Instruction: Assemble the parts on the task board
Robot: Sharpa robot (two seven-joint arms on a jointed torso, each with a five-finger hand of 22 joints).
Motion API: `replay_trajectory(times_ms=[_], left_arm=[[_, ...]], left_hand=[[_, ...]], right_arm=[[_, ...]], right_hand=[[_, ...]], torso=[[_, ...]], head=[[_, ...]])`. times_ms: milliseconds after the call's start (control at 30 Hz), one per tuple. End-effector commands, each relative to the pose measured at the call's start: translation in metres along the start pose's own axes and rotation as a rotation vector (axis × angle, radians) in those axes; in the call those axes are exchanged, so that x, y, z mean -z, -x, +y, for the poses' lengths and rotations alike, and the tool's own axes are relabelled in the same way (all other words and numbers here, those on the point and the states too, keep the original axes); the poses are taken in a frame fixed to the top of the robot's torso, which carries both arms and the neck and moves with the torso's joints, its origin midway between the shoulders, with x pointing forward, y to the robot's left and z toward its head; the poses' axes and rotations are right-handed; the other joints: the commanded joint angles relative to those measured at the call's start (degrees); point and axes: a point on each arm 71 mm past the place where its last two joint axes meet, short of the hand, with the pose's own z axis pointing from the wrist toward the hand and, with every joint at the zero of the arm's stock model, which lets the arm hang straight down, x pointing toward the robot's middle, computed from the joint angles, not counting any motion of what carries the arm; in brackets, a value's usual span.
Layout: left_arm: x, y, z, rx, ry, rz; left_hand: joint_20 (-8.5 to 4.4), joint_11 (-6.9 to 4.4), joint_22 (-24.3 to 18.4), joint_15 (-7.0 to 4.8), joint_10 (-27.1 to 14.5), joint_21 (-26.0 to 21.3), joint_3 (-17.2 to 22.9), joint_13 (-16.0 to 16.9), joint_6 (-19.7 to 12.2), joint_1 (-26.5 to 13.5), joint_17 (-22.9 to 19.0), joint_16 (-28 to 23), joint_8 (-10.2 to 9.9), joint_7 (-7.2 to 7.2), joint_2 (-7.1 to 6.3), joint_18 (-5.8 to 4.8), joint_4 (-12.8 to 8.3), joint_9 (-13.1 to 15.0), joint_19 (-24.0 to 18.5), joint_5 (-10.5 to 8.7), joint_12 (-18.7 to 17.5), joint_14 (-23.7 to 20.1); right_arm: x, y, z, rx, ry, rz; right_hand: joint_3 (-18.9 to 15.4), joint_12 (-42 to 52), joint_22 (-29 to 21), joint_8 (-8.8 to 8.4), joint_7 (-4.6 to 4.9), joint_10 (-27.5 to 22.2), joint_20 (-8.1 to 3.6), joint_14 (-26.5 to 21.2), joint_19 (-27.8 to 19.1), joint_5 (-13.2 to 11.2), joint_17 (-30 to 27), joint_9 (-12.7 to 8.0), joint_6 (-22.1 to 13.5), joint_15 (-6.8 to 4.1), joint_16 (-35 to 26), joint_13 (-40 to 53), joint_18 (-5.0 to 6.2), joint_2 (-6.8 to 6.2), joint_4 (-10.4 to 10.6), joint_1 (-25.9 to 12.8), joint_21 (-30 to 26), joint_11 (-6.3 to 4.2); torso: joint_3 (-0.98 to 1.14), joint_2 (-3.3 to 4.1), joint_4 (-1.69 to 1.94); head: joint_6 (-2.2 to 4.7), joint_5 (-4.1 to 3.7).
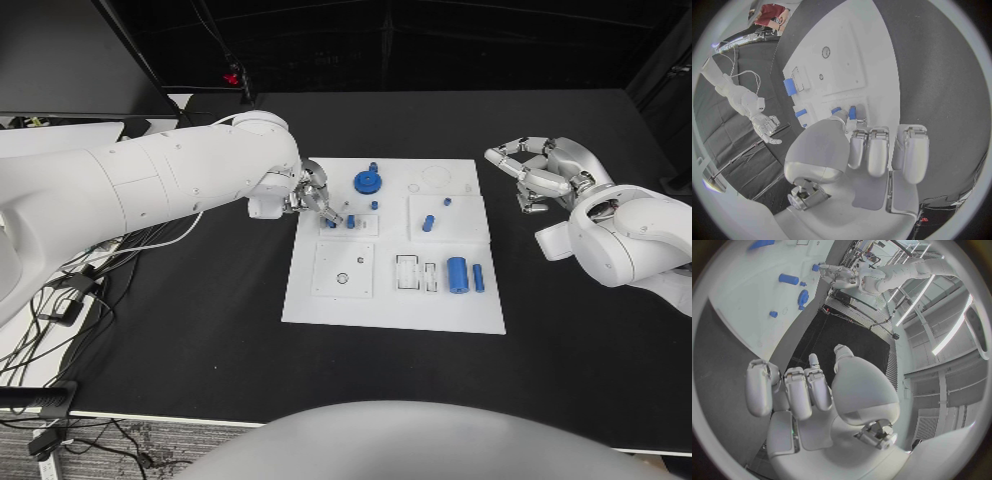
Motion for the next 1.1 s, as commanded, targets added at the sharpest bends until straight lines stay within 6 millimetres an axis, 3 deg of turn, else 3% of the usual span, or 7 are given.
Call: replay_trajectory(times_ms=[33, 167, 533, 600, 700, 800, 1100], left_arm=[[-0.004, -0.008, 0.005, -0.027, 0.049, 0.037], [-0.004, -0.008, 0.005, -0.027, 0.052, 0.036], [-0.004, -0.006, 0.003, -0.017, 0.040, 0.004], [-0.003, -0.005, 0.003, -0.010, 0.031, -0.017], [-0.003, -0.002, 0.003, -0.001, 0.015, -0.054], [0.000, 0.000, 0.008, 0.016, -0.005, -0.100], [0.023, 0.017, 0.019, 0.099, -0.185, -0.295]], left_hand=[[0.19, 0.33, 15.1, 0.19, 5.9, 0.2, -0.6, 15.1, -0.1, -0.8, 15.1, 0.0, -0.2, 0.15, 0.02, -0.81, -0.1, -0.1, 6.0, -0.74, -0.1, 6.1], [0.32, 0.54, 15.1, 0.38, 5.9, 0.2, -3.0, 15.1, 0.0, -4.0, 15.1, 0.0, -0.3, 0.38, 0.30, -0.81, -0.1, -0.3, 6.0, -5.56, -0.1, 6.1], [0.47, 0.62, 15.1, 0.48, 5.9, 0.2, -5.5, 15.1, 0.0, -6.5, 15.1, 0.0, -0.1, 0.46, 0.50, -0.81, -0.1, -0.1, 6.0, -6.80, -0.1, 6.1], [0.51, 0.75, 15.1, 0.53, 5.9, 0.2, -6.8, 15.1, -0.6, -7.8, 15.1, 0.0, 0.4, 0.60, 0.56, -0.81, -0.1, 0.3, 6.0, -8.34, -0.1, 6.1], [0.62, 0.87, 15.1, 0.62, 5.9, 0.2, -9.9, 15.1, -1.2, -10.8, 15.1, 0.0, 2.1, 0.66, 0.99, -0.81, -0.2, 1.7, 6.0, -14.27, -0.1, 6.1], [0.65, 0.87, 15.1, 0.63, 5.9, 0.2, -11.7, 15.1, -1.5, -11.8, 15.1, 0.0, 2.8, 0.70, 0.82, -0.81, -0.2, 2.2, 6.0, -16.72, -0.1, 6.1], [0.89, 1.01, 14.3, 1.03, 5.9, -1.5, -13.9, 15.1, -3.1, -10.5, 15.1, 0.0, 1.7, 0.98, 0.22, -0.22, -0.3, 1.1, 4.2, -15.30, -0.1, 6.1]], right_arm=[[0.000, 0.000, 0.001, -0.001, 0.006, 0.002], [0.000, 0.000, 0.001, -0.001, 0.006, 0.002], [0.000, 0.000, 0.001, -0.001, 0.004, 0.001], [0.000, 0.000, 0.001, -0.001, 0.004, 0.001], [0.000, 0.000, 0.001, -0.001, 0.004, 0.002], [-0.001, -0.001, 0.001, -0.001, 0.005, 0.002], [-0.001, -0.001, 0.001, -0.001, 0.007, 0.002]], right_hand=[[-0.3, 0.1, 11.4, 0.28, 3.93, 5.9, 0.17, 6.1, -0.2, 0.3, 15.1, -0.1, -0.4, 0.37, 0.1, 15.1, 1.04, 0.55, -0.1, 0.2, -0.3, 0.44], [-0.3, 0.1, 11.4, 0.28, 3.93, 5.9, 0.17, 6.1, -0.2, 0.3, 15.1, -0.1, -0.4, 0.37, 0.1, 15.1, 1.04, 0.55, -0.1, 0.2, -0.3, 0.44], [-0.4, 0.1, 11.4, 0.35, 3.93, 5.9, 0.18, 6.1, -0.2, 0.3, 15.1, -0.1, -0.4, 0.37, 0.1, 15.1, 1.04, 0.57, 0.0, 0.3, -0.3, 0.44], [-0.4, 0.1, 11.4, 0.35, 3.93, 5.9, 0.18, 6.1, -0.2, 0.3, 15.1, -0.1, -0.4, 0.37, 0.1, 15.1, 1.04, 0.57, 0.0, 0.3, -0.3, 0.44], [-0.4, 0.1, 11.4, 0.35, 3.93, 5.9, 0.18, 6.1, -0.2, 0.3, 15.1, -0.1, -0.4, 0.37, 0.1, 15.1, 1.04, 0.57, 0.0, 0.3, -0.3, 0.44], [-0.4, 0.1, 11.4, 0.35, 3.93, 5.9, 0.18, 6.1, -0.2, 0.3, 15.1, -0.1, -0.4, 0.37, 0.1, 15.1, 1.04, 0.57, 0.0, 0.3, -0.3, 0.44], [-0.4, 0.1, 11.4, 0.35, 3.93, 5.9, 0.18, 6.1, -0.2, 0.3, 15.1, -0.1, -0.4, 0.37, 0.1, 15.1, 1.04, 0.57, 0.0, 0.3, -0.3, 0.44]], torso=[[0.00, -0.01, -0.01], [0.00, -0.01, 0.04], [-0.02, -0.01, 0.03], [0.01, -0.02, 0.04], [0.01, -0.02, 0.06], [0.00, -0.06, 0.06], [0.07, -0.08, 0.15]], head=[[-0.02, -0.01], [-0.03, -0.08], [-0.03, -0.13], [-0.03, -0.10], [0.05, -0.10], [0.20, -0.16], [0.63, -0.39]])
